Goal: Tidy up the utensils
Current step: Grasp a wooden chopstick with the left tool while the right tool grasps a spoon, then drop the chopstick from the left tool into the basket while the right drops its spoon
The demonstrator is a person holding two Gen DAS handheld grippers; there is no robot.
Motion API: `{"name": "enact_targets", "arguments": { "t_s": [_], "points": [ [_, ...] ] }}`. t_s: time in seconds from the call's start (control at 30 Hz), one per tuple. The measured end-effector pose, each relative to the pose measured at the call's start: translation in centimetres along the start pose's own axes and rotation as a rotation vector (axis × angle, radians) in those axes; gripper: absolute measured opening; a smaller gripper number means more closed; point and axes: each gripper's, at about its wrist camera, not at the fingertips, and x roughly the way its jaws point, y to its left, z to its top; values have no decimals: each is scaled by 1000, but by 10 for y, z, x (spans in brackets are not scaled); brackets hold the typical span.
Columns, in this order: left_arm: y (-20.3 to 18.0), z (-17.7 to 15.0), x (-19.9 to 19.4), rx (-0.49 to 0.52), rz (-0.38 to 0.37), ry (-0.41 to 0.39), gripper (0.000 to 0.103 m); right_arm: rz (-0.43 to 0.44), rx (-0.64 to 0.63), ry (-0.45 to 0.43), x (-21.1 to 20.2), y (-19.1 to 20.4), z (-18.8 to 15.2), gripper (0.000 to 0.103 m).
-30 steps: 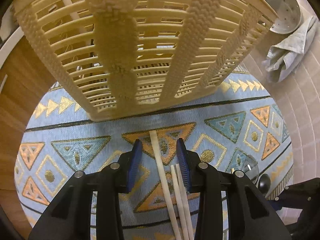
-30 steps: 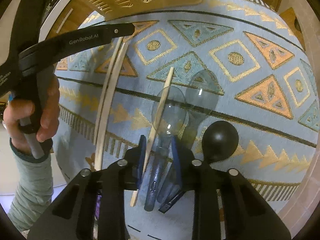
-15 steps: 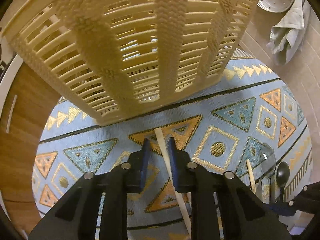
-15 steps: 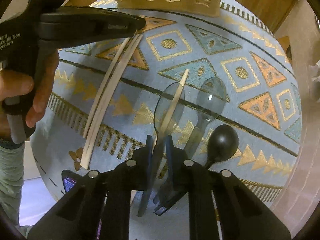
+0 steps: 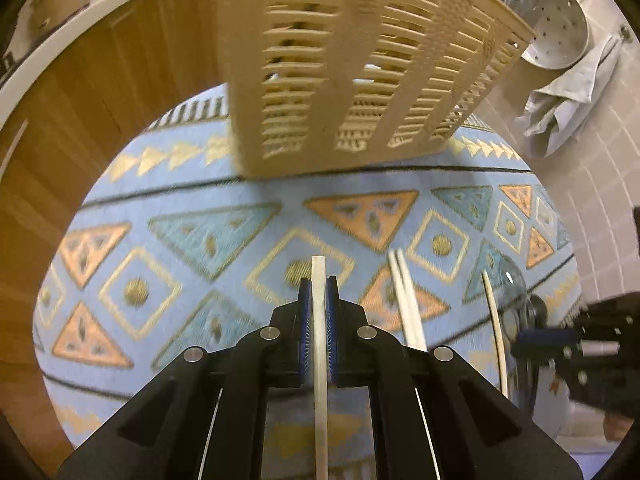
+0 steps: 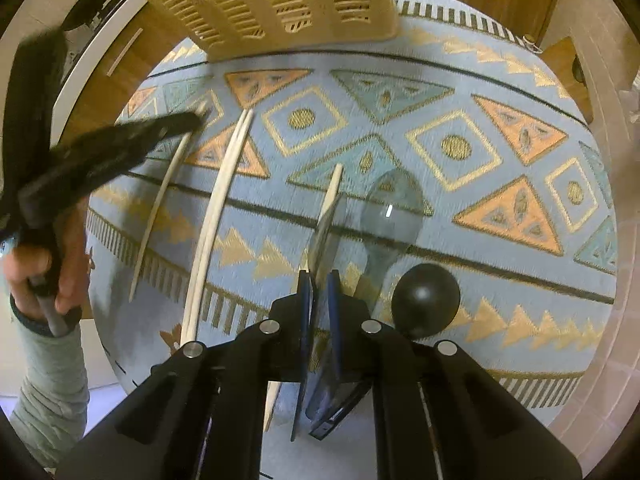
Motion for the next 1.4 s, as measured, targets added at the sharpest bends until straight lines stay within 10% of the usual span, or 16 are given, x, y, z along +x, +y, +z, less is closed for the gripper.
{"name": "enact_targets", "arguments": {
  "t_s": [0.4, 0.77, 1.17, 1.4],
  "points": [
    [21, -26, -9, 44, -119, 135, 15, -49, -31, 85, 8, 6, -6, 8],
    [-17, -39, -6, 240, 78, 182, 4, -72, -69, 81, 16, 17, -17, 3],
    [-1, -17, -98, -28, -143, -325, 3, 109, -142, -252, -58, 26, -18, 2],
    [-25, 20, -174, -51, -90, -711, 3, 146, -149, -599, -141, 29, 19, 2]
  ]
}}
